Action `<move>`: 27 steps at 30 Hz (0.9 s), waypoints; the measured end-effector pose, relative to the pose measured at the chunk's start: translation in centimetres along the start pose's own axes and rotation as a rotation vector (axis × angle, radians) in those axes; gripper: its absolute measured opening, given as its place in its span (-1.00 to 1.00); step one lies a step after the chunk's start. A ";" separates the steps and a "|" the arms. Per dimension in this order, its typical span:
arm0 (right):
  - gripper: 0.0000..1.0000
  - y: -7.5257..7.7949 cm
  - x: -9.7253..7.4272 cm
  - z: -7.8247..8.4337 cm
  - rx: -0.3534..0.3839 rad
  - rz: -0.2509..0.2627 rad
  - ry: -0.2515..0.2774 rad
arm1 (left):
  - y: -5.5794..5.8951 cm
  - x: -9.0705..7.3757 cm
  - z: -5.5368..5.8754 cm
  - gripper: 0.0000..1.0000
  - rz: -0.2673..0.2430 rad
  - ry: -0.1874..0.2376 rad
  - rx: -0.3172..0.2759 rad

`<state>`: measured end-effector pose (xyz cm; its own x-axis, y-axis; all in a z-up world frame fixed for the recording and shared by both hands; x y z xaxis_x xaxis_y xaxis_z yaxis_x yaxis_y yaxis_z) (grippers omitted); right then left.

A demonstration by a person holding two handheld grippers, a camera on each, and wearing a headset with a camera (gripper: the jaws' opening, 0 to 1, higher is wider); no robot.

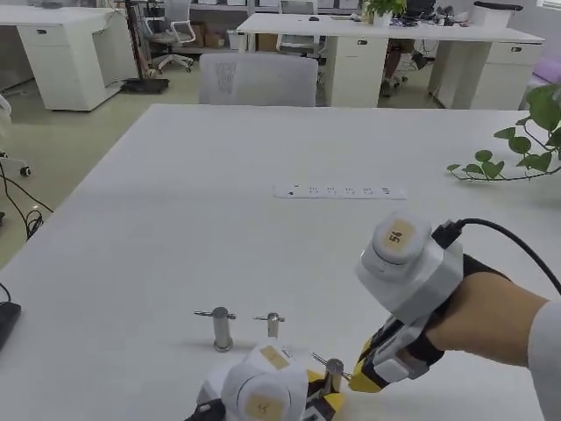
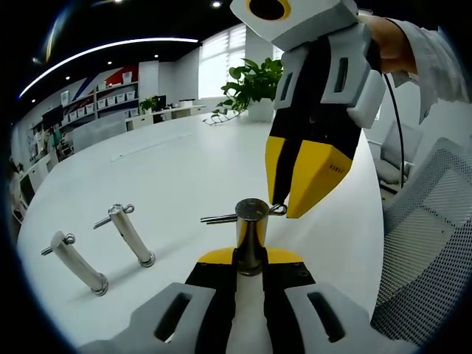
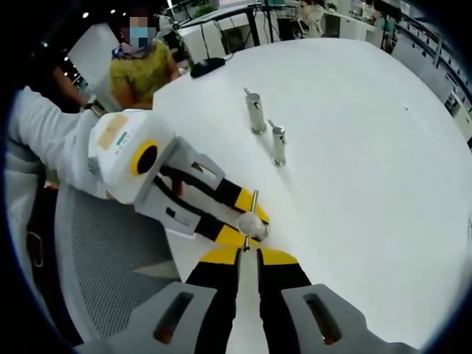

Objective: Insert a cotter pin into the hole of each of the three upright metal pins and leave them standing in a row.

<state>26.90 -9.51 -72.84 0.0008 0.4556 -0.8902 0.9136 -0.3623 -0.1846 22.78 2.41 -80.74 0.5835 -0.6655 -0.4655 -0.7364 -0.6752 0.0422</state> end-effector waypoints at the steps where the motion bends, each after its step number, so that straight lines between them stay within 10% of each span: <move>1: -0.79 0.0 0.0 -0.1 0.004 -0.002 0.002 | 0.0 0.0 0.0 -0.79 0.000 0.000 0.000; 27: -0.72 0.0 0.1 0.3 -0.062 0.006 0.040 | -0.1 0.2 0.0 -0.77 0.005 -0.009 0.005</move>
<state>26.77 -9.74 -73.08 0.0215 0.4857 -0.8739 0.9369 -0.3149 -0.1520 22.96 2.37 -80.80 0.5768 -0.6657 -0.4735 -0.7408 -0.6705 0.0402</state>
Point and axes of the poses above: the centre of the closed fingertips' face, and the gripper's own axes: x roughly forward along the fingers, y roughly to its right, z roughly out of its underside, the point moved 10 cm from there along -x, roughly backward along the fingers, and after that the axes turned 1 degree about y, right-handed, at the moved point
